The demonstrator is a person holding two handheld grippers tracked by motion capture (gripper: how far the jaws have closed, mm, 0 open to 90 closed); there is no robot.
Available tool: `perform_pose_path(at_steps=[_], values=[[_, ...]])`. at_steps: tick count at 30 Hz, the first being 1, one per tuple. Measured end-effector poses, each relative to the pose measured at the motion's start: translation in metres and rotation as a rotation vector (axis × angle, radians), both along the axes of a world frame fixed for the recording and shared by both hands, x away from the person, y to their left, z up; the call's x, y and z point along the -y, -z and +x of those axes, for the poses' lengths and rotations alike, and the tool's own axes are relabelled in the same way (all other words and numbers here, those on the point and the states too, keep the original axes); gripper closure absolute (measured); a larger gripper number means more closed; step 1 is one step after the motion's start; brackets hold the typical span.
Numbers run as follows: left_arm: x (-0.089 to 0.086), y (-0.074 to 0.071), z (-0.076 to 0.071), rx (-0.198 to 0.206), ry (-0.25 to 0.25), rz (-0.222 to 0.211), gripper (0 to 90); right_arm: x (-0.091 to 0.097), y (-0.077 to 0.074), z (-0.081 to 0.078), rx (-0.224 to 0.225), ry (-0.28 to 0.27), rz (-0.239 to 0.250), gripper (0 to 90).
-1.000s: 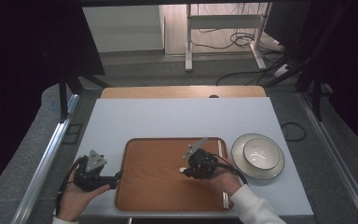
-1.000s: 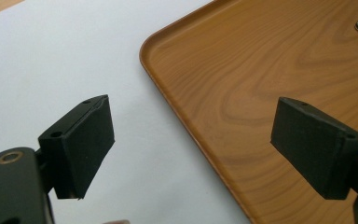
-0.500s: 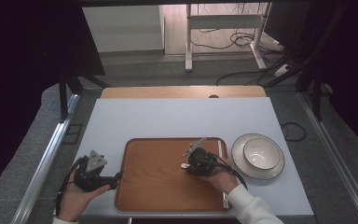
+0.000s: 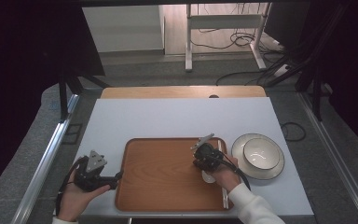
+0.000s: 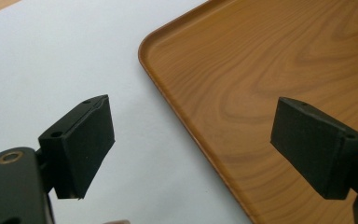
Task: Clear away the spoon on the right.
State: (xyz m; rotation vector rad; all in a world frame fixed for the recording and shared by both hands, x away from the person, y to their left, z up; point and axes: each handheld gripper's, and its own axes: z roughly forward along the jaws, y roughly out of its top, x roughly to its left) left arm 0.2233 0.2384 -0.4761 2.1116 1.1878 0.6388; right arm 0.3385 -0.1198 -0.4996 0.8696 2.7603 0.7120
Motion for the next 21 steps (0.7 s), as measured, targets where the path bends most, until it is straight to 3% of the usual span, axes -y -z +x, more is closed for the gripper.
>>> perform_pose_path(at_steps=[15,21], values=[[0.000,0.000,0.000,0.000,-0.002,-0.001,12.9,0.009,-0.001,0.002,0.006,0.030,-0.007,89.8],[-0.001,-0.001,0.000,0.002,-0.002,-0.003,12.9,0.011,-0.009,0.000,0.020,0.025,0.031,89.8]])
